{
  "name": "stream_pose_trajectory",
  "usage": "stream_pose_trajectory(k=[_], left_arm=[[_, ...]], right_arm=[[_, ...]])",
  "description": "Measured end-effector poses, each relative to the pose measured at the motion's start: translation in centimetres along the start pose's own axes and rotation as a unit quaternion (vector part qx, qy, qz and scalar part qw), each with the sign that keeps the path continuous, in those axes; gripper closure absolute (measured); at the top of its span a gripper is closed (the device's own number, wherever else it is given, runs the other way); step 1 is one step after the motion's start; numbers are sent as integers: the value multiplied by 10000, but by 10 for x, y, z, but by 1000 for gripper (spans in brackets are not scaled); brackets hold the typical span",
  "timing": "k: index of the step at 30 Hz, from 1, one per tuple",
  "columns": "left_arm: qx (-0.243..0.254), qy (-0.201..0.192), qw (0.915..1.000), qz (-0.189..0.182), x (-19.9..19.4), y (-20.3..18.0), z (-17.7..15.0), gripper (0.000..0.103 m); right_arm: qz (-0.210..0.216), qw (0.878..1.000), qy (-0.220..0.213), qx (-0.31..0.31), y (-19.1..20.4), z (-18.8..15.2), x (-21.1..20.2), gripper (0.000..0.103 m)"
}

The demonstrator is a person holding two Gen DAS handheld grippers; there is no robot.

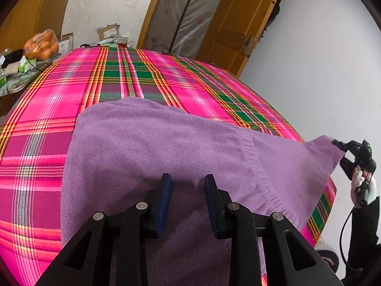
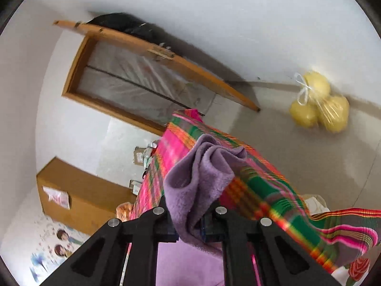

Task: Fold clothes

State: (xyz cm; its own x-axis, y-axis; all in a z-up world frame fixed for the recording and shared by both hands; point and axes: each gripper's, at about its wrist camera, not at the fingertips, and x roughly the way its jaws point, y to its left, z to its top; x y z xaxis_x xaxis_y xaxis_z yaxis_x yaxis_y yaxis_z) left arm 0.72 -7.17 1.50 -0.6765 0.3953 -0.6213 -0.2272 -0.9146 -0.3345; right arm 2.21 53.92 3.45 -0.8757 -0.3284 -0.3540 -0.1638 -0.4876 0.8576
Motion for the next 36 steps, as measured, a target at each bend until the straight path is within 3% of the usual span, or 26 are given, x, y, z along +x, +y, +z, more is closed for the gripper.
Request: stream_pose_trajectory(k=[9, 20, 25, 33, 36], left_arm=[[-7, -46, 10000, -18, -2, 1, -1, 74], [9, -95, 9999, -33, -3, 0, -2, 73], [48, -115, 9999, -32, -4, -1, -3, 73], [73, -132, 9999, -65, -5, -2, -3, 73], [69, -128, 9999, -69, -5, -1, -3, 73]], right_arm=[[366, 9931, 297, -1077, 84, -30, 4, 93], [596, 9699, 1118, -2079, 155, -99, 48, 93], [484, 9500, 1674, -2592, 169, -144, 80, 93], [-75, 8990, 2614, -3514, 159, -223, 135, 93], [-193, 8864, 2800, -3682, 153, -239, 142, 91]])
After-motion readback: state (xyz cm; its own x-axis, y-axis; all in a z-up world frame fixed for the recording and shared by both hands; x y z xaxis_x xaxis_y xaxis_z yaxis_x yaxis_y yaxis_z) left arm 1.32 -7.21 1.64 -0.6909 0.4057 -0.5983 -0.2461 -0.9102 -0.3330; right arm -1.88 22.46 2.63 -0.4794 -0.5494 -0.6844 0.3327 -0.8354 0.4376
